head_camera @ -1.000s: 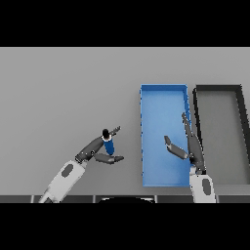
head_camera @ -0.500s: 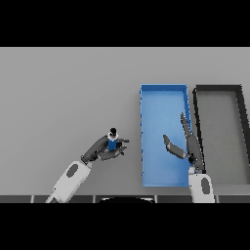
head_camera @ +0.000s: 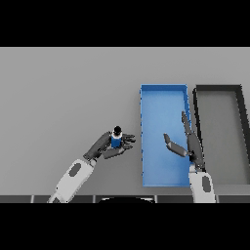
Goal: Pick up the blue pipe and place it into the blue bin.
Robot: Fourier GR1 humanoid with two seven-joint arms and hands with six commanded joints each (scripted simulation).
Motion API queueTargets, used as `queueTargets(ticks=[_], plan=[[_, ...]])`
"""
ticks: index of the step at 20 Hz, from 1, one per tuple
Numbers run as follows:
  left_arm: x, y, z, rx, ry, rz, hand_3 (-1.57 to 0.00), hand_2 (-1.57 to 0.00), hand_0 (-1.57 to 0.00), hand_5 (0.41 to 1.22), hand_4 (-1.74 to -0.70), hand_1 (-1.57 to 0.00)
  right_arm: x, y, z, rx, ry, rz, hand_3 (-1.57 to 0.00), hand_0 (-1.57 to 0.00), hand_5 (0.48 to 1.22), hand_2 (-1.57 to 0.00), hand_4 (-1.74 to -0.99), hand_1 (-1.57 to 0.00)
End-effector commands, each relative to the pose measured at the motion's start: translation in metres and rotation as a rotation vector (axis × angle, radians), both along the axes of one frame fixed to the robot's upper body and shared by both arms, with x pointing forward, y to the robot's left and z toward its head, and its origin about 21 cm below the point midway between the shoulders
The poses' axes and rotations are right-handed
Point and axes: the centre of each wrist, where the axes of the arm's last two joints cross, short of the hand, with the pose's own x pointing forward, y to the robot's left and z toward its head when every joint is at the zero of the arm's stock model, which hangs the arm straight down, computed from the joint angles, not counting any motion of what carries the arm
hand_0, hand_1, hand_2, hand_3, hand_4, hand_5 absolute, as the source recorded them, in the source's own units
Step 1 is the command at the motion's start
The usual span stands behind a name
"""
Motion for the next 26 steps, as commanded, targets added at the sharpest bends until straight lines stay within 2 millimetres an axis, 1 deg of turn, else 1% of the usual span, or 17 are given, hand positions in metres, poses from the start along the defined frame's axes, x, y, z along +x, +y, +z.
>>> queueTargets(ticks=[1,3,6,8,10,11,12,13,15,17,19,20,21,22,23,24,26], plan=[[-0.002,-0.002,0.006,-0.013,-0.015,-0.009,-1.54,-1.54,-1.53,1.207,-1.47,-1.53,-0.001,0.001,0.001,-0.006,-0.008,0.009,0.00,0.00,0.638,0.00,-1.220,0.00],[-0.004,-0.008,0.021,-0.034,-0.028,-0.039,-1.55,-1.55,-1.54,1.212,-1.47,-1.55,0.000,-0.004,0.002,-0.030,-0.014,0.003,0.00,0.00,0.640,0.00,-1.204,0.00],[0.003,-0.015,0.041,-0.036,-0.072,-0.081,-1.56,-1.56,-1.56,1.217,-1.47,-1.56,-0.001,-0.001,0.000,-0.037,-0.013,0.009,0.00,0.00,0.643,0.00,-1.176,0.00],[0.000,-0.017,0.049,-0.035,-0.081,-0.105,-1.56,-1.56,-1.56,1.218,-1.47,-1.56,-0.004,-0.005,-0.002,-0.049,-0.011,0.001,0.00,0.00,0.644,0.00,-1.161,0.00],[0.000,-0.021,0.053,-0.020,-0.067,-0.102,-1.57,-1.57,-1.57,1.219,-1.47,-1.57,-0.007,-0.004,-0.003,-0.038,-0.023,0.007,0.00,0.00,0.642,0.00,-1.155,0.00],[0.000,-0.023,0.055,-0.006,-0.068,-0.108,-1.57,-1.57,-1.57,1.220,-1.47,-1.57,-0.005,-0.004,0.001,-0.042,-0.029,0.003,0.00,0.00,0.643,0.00,-1.151,0.00],[0.000,-0.022,0.052,0.003,-0.063,-0.104,-1.57,-1.57,-1.57,1.220,-1.47,-1.57,-0.007,-0.003,0.001,-0.042,-0.036,-0.006,0.00,0.00,0.643,0.00,-1.145,0.00],[0.002,-0.019,0.053,-0.001,-0.061,-0.105,-1.57,-1.57,-1.57,1.220,-1.47,-1.57,-0.012,-0.001,0.000,-0.041,-0.039,-0.022,0.00,0.00,0.643,0.00,-1.141,0.00],[-0.001,-0.021,0.051,-0.002,-0.051,-0.114,-1.57,-1.57,-1.57,1.220,-1.47,-1.57,-0.025,0.003,-0.002,-0.037,-0.042,-0.067,0.00,0.00,0.643,0.00,-1.138,0.00],[-0.003,-0.020,0.049,0.000,-0.062,-0.117,-1.57,-1.57,-1.57,1.220,-1.47,-1.57,-0.038,0.007,-0.004,-0.032,-0.046,-0.116,0.00,0.00,0.643,0.00,-1.188,0.00],[0.001,-0.023,0.049,0.012,-0.056,-0.108,-1.57,-1.57,-1.57,1.220,-1.47,-1.57,-0.048,0.009,-0.004,-0.032,-0.046,-0.148,0.00,0.00,0.642,0.00,-1.184,0.00],[0.000,-0.025,0.050,0.011,-0.061,-0.122,-1.57,-1.57,-1.57,1.220,-1.47,-1.57,-0.050,0.008,-0.001,-0.022,-0.067,-0.141,0.00,0.00,0.642,-0.02,-1.187,0.00],[0.002,-0.024,0.052,0.010,-0.062,-0.118,-1.57,-1.57,-1.57,1.221,-1.47,-1.57,-0.047,0.010,0.006,0.049,-0.115,-0.094,0.00,0.00,0.648,-0.04,-1.195,0.00],[0.001,-0.026,0.050,0.009,-0.065,-0.126,-1.57,-1.57,-1.57,1.221,-1.47,-1.57,-0.047,0.009,0.012,0.126,-0.126,-0.043,0.00,0.00,0.641,-0.07,-1.198,-0.01],[-0.002,-0.026,0.048,-0.001,-0.061,-0.129,-1.57,-1.57,-1.57,1.221,-1.47,-1.57,-0.046,0.005,0.022,0.183,-0.120,0.031,0.00,0.00,0.624,-0.09,-1.202,-0.02],[-0.001,-0.025,0.051,-0.005,-0.058,-0.127,-1.57,-1.57,-1.57,1.221,-1.47,-1.57,-0.043,0.001,0.034,0.200,-0.115,0.089,0.00,0.00,0.609,-0.11,-1.209,-0.03],[-0.001,-0.023,0.053,-0.002,-0.064,-0.130,-1.57,-1.57,-1.57,1.221,-1.47,-1.57,-0.035,0.000,0.057,0.223,-0.102,0.228,0.00,0.00,0.600,-0.12,-1.224,-0.02]])
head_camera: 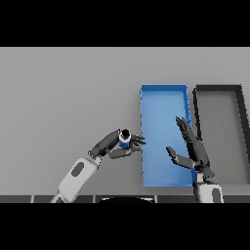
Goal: Pick up the blue pipe and place it into the blue bin.
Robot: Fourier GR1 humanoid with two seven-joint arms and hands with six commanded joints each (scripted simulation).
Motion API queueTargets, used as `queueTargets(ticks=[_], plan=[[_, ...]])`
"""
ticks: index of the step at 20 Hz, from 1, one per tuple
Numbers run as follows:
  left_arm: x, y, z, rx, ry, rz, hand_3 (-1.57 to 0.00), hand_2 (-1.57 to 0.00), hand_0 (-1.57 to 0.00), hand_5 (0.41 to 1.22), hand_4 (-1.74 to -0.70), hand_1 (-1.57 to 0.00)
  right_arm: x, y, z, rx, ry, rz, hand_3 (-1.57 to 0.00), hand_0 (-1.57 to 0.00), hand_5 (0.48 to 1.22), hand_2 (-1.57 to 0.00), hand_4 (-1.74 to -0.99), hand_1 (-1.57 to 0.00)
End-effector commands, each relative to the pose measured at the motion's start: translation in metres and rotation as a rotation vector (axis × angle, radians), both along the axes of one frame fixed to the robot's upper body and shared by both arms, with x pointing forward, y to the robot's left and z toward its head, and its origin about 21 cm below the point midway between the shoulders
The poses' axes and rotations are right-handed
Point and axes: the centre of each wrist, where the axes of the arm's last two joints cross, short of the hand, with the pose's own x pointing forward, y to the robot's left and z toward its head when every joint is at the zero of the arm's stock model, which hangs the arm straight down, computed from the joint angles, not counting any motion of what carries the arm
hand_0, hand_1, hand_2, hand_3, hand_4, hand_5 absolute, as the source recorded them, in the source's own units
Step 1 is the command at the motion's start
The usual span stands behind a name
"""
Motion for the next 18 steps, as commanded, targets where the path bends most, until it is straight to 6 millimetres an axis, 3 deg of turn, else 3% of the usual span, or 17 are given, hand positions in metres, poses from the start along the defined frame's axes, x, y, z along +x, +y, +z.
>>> queueTargets(ticks=[1,3,8,12,14,18], plan=[[0.000,0.000,0.000,0.005,0.002,0.003,-1.57,-1.57,-1.57,1.221,-1.47,-1.57,0.004,0.003,0.016,-0.002,-0.011,0.072,0.00,0.00,0.588,-0.12,-1.228,-0.02],[0.001,0.002,0.001,0.009,0.008,0.004,-1.57,-1.57,-1.57,1.221,-1.47,-1.57,0.014,0.010,0.040,-0.034,-0.005,0.176,0.00,0.00,0.568,-0.11,-1.247,-0.01],[0.003,0.003,0.001,0.027,0.001,0.003,-1.57,-1.57,-1.57,1.221,-1.47,-1.57,0.030,0.039,0.079,-0.174,-0.048,0.343,0.00,0.00,0.558,-0.07,-1.291,0.00],[0.005,0.000,-0.001,0.020,0.000,0.002,-1.57,-1.57,-1.57,1.221,-1.47,-1.57,0.038,0.063,0.095,-0.214,-0.077,0.465,0.00,0.00,0.560,-0.04,-1.300,0.00],[0.006,0.003,-0.002,-0.004,-0.018,-0.010,-1.57,-1.57,-1.57,1.221,-1.47,-1.57,0.041,0.078,0.094,-0.213,-0.055,0.522,0.00,0.00,0.555,-0.04,-1.282,0.00],[0.008,0.003,0.000,0.001,0.013,-0.028,-1.57,-1.57,-1.57,1.221,-1.47,-1.57,0.053,0.099,0.109,-0.274,-0.087,0.580,0.00,0.00,0.545,-0.06,-1.232,-0.01]])
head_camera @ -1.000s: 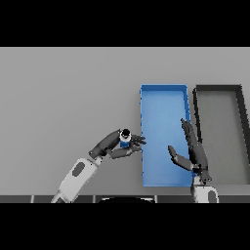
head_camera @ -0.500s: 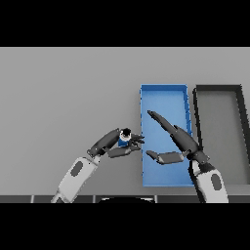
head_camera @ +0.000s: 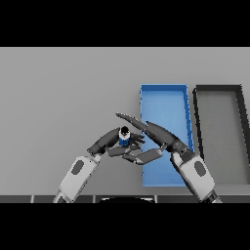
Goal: Pick up the blue pipe and place it into the blue bin.
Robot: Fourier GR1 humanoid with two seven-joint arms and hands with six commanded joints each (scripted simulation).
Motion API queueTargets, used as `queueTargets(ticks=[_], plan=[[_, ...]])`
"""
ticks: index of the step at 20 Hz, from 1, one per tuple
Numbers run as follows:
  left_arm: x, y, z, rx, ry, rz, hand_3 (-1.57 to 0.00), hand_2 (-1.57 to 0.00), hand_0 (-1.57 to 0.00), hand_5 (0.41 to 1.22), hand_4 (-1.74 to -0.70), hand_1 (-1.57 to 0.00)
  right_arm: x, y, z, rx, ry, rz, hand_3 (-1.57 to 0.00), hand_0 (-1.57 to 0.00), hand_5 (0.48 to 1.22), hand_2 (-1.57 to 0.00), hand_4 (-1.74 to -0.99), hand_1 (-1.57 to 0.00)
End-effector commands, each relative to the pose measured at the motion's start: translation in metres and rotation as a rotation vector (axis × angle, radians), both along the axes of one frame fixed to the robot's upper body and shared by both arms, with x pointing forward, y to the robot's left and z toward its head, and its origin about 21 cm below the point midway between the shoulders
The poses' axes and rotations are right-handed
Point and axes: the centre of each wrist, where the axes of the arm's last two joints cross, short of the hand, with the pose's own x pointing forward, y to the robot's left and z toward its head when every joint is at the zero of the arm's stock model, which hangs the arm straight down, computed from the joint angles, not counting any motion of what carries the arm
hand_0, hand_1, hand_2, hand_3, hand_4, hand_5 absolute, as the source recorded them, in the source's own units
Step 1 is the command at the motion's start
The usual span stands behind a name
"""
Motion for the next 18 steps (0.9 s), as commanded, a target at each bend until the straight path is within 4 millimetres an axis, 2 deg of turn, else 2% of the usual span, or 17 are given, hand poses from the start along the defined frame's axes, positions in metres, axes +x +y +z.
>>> queueTargets(ticks=[1,4,7,8,9,12,15,16,18], plan=[[0.000,0.001,-0.001,-0.003,0.014,-0.005,-1.57,-1.57,-1.57,1.221,-1.47,-1.57,0.005,0.003,0.003,-0.013,-0.002,0.007,0.00,-0.01,0.540,-0.07,-1.223,-0.02],[0.001,-0.002,-0.001,0.021,0.011,0.011,-1.57,-1.57,-1.57,1.221,-1.47,-1.57,0.013,0.016,0.008,-0.044,0.001,0.039,0.00,-0.02,0.521,-0.08,-1.186,-0.03],[0.002,0.000,0.000,0.042,0.009,0.025,-1.57,-1.57,-1.57,1.221,-1.47,-1.57,0.027,0.028,0.013,-0.080,0.005,0.055,-0.04,-0.07,0.497,-0.17,-1.204,-0.11],[0.004,0.001,-0.001,0.053,0.011,0.029,-1.57,-1.57,-1.57,1.221,-1.46,-1.57,0.028,0.032,0.011,-0.085,0.004,0.072,-0.13,-0.17,0.487,-0.26,-1.233,-0.22],[0.003,0.001,-0.003,0.034,0.012,0.025,-1.57,-1.57,-1.57,1.221,-1.52,-1.57,0.030,0.032,0.009,-0.092,0.005,0.084,-0.24,-0.32,0.485,-0.38,-1.278,-0.36],[0.001,-0.001,0.000,0.087,0.027,0.030,-1.57,-1.57,-1.57,1.221,-1.62,-1.57,0.033,0.038,0.008,-0.071,-0.003,0.112,-0.76,-0.88,0.518,-0.91,-1.467,-0.88],[0.000,0.000,-0.001,0.029,0.044,0.021,-1.52,-1.57,-1.57,1.221,-1.68,-1.57,0.030,0.047,0.007,-0.043,0.038,0.131,-1.02,-1.22,0.650,-1.23,-1.581,-1.22],[-0.001,-0.001,-0.002,0.000,0.044,0.011,-1.53,-1.57,-1.57,1.221,-1.69,-1.57,0.028,0.051,0.003,-0.014,0.044,0.142,-1.10,-1.29,0.765,-1.30,-1.606,-1.29],[0.001,-0.002,0.001,-0.011,0.039,0.008,-1.49,-1.57,-1.57,1.221,-1.71,-1.57,0.029,0.049,0.003,-0.013,0.041,0.145,-1.25,-1.39,0.929,-1.40,-1.648,-1.39]])
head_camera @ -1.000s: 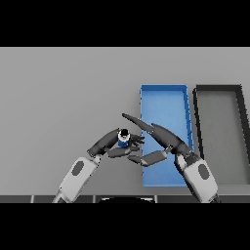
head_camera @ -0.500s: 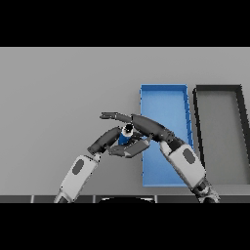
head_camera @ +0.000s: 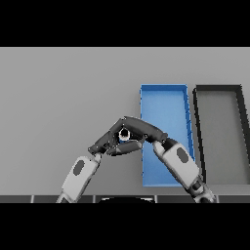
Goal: Pick up the blue pipe and place it into the blue bin.
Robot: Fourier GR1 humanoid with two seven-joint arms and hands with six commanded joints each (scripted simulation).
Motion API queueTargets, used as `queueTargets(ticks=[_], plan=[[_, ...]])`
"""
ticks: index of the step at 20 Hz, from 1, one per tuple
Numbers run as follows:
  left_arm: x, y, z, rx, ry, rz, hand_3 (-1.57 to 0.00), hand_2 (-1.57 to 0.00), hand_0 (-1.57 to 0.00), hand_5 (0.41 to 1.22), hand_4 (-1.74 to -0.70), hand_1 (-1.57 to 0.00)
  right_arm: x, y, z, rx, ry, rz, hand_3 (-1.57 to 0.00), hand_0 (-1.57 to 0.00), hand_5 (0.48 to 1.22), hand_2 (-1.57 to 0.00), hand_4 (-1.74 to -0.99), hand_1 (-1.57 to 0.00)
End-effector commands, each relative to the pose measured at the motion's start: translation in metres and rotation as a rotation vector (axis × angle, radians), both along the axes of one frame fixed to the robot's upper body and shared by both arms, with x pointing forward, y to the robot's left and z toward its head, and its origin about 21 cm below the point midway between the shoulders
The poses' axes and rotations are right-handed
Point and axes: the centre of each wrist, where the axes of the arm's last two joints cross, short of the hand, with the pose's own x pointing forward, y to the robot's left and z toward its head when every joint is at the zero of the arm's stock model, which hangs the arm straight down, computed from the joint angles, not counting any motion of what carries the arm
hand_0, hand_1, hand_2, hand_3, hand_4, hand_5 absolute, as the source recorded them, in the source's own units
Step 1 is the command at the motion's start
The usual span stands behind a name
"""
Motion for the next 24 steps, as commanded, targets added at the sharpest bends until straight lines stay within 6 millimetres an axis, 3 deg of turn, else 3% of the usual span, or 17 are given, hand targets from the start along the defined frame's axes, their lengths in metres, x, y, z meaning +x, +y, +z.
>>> queueTargets(ticks=[1,5,10,11,12,15,17,20,24], plan=[[-0.001,0.002,-0.001,-0.001,0.012,-0.005,-1.46,-1.57,-1.57,1.221,-1.71,-1.57,-0.001,0.001,-0.003,-0.005,-0.014,-0.005,-1.30,-1.43,0.987,-1.43,-1.665,-1.43],[0.000,0.002,0.000,0.007,-0.009,0.006,-1.43,-1.57,-1.57,1.221,-1.73,-1.57,-0.004,0.002,-0.005,0.018,-0.051,0.011,-1.46,-1.51,1.125,-1.51,-1.710,-1.51],[-0.001,0.006,0.003,0.032,-0.065,0.048,-1.45,-1.57,-1.57,1.221,-1.72,-1.57,-0.008,0.001,-0.008,0.070,-0.053,-0.024,-1.54,-1.55,1.190,-1.55,-1.731,-1.55],[-0.001,0.009,0.003,0.052,-0.085,0.056,-1.17,-1.29,-1.46,1.221,-1.60,-1.34,-0.009,0.003,-0.007,0.068,-0.057,-0.032,-1.54,-1.56,1.196,-1.56,-1.733,-1.56],[-0.002,0.008,0.003,0.062,-0.084,0.030,-0.93,-1.03,-1.17,1.221,-1.47,-1.07,-0.008,0.002,-0.004,0.060,-0.055,-0.039,-1.55,-1.56,1.201,-1.56,-1.734,-1.56],[0.002,0.015,0.002,0.099,-0.091,-0.038,-0.48,-0.53,-0.60,1.221,-1.21,-0.55,-0.012,0.006,-0.002,0.049,-0.041,-0.053,-1.56,-1.56,1.211,-1.56,-1.738,-1.56],[0.002,0.013,0.002,0.135,-0.083,-0.027,-0.30,-0.34,-0.38,1.029,-1.08,-0.35,-0.014,0.006,0.001,0.019,-0.034,-0.068,-1.56,-1.57,1.214,-1.57,-1.739,-1.57],[-0.001,0.012,-0.001,0.152,-0.042,0.000,-0.16,-0.17,-0.20,0.770,-1.00,-0.18,-0.016,0.005,0.000,0.007,-0.045,-0.075,-1.57,-1.57,1.218,-1.57,-1.740,-1.57],[0.002,0.018,-0.001,0.156,-0.002,0.024,-0.06,-0.07,-0.08,0.567,-0.97,-0.07,-0.014,0.007,-0.001,0.032,-0.032,-0.069,-1.57,-1.57,1.220,-1.57,-1.741,-1.57]])
